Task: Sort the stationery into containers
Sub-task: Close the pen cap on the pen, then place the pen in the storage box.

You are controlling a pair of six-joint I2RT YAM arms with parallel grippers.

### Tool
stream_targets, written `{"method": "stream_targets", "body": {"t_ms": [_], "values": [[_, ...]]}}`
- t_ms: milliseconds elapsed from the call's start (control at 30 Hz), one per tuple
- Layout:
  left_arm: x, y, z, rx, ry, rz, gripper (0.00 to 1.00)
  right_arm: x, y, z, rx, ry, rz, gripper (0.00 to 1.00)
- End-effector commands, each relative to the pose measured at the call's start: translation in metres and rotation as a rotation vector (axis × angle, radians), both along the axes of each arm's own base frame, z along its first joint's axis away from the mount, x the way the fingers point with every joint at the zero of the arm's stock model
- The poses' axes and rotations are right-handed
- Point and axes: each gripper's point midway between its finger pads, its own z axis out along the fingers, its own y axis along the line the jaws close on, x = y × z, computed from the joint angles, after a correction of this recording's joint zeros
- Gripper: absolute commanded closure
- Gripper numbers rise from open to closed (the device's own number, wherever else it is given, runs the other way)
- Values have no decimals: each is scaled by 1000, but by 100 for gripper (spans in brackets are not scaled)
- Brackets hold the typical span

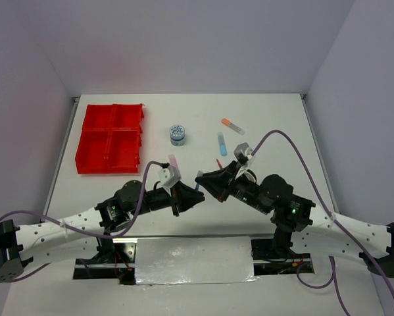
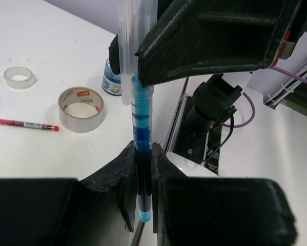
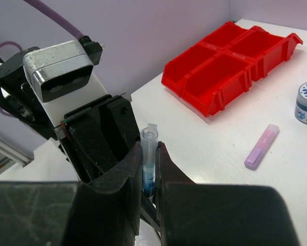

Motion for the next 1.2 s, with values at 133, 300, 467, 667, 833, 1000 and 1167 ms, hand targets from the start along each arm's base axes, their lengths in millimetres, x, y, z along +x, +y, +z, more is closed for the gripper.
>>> {"method": "stream_targets", "body": {"t_ms": [133, 300, 467, 667, 833, 1000, 1167], "values": [[-7, 6, 111, -258, -171, -19, 100, -9, 13, -60, -87, -8, 60, 100], [-5, 10, 136, -290, -203, -26, 100, -12, 21, -109, -153, 50, 85, 100], [3, 11, 139, -264, -230, -12, 100, -11, 22, -129, -143, 82, 78, 100], [22, 4, 70, -121, -145, 52, 100, -2, 19, -45, -75, 44, 20, 96], [31, 15, 36, -82, -81, 134, 100, 5, 7, 28, -10, -27, -34, 51], [64, 34, 12, 35, -26, 342, 100, 23, -17, 62, -24, -89, -165, 6], [124, 93, -13, 189, 77, 740, 100, 22, -58, 90, 45, -150, -254, 0]]}}
